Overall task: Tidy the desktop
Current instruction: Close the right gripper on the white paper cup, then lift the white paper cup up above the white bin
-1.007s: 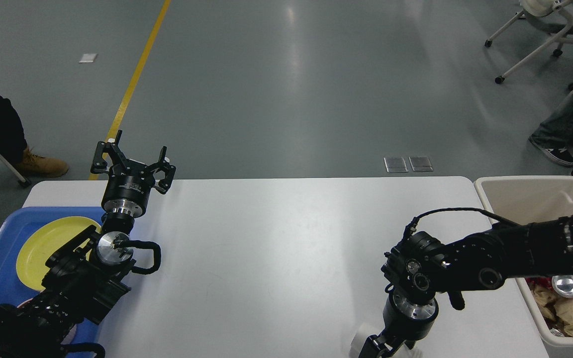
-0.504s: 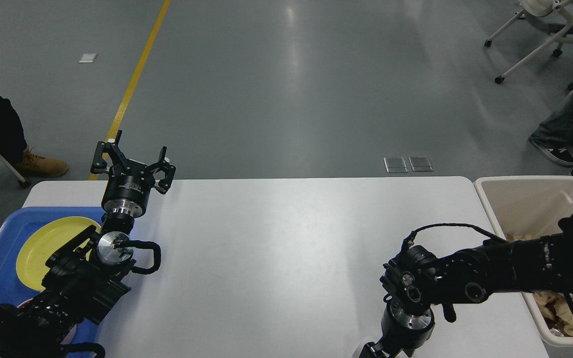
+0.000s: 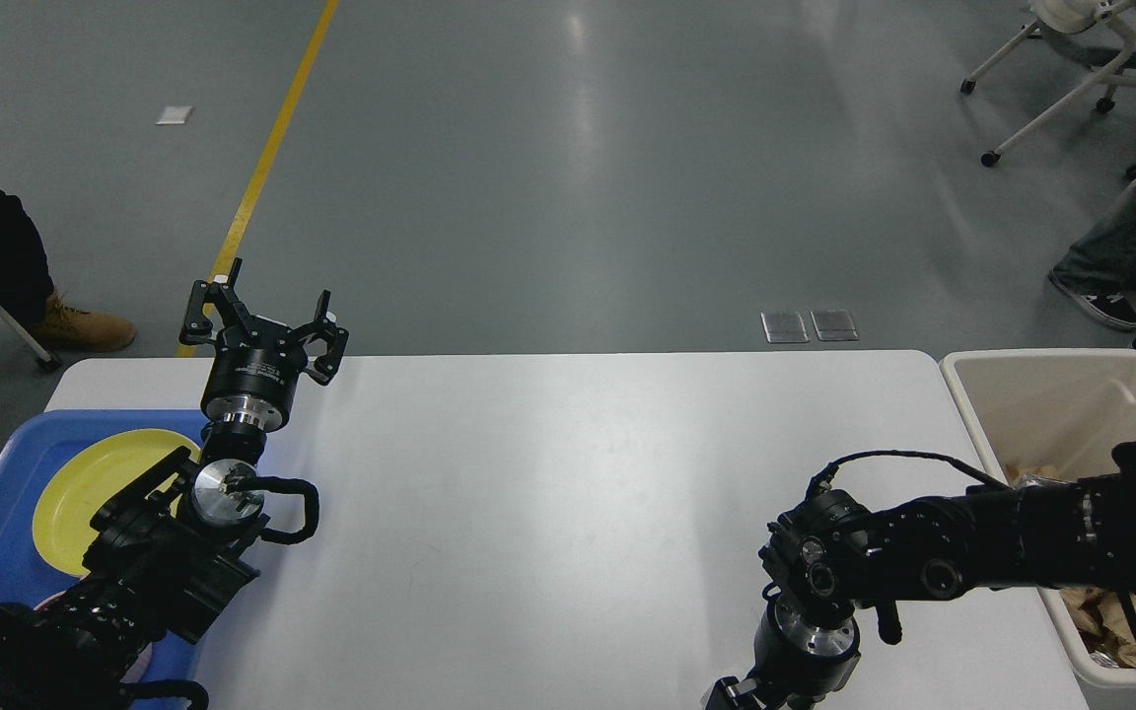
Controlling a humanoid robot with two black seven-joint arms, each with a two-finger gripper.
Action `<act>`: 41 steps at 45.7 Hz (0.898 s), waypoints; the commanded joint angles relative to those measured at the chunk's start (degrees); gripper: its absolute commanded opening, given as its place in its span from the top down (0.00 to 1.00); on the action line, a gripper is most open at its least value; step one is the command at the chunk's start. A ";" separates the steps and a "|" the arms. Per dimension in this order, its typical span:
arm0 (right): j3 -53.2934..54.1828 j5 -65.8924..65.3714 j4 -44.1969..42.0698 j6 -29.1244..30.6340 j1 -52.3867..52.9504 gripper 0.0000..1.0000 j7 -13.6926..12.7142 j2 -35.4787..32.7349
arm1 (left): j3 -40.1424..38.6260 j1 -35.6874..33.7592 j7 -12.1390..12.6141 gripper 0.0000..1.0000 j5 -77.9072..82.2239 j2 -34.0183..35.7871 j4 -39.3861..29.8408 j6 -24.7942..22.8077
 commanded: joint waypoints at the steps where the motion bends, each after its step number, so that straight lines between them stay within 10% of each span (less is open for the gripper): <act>1: -0.02 0.10 -0.03 0.59 -0.15 0.88 -0.93 0.03 | -0.01 0.00 0.00 0.04 0.00 0.00 0.00 0.00; 3: -0.10 0.10 -0.03 0.94 -0.15 1.00 -1.20 0.03 | 0.07 0.00 0.00 0.04 0.00 0.00 0.00 0.00; 23: -0.45 5.89 0.67 4.36 4.32 1.00 -3.92 -1.81 | -0.01 0.00 0.00 0.04 0.00 0.00 0.00 0.00; 41: -12.83 17.58 0.59 14.99 30.06 1.00 -4.63 -11.75 | 0.07 0.00 0.00 0.04 0.00 0.00 0.00 0.00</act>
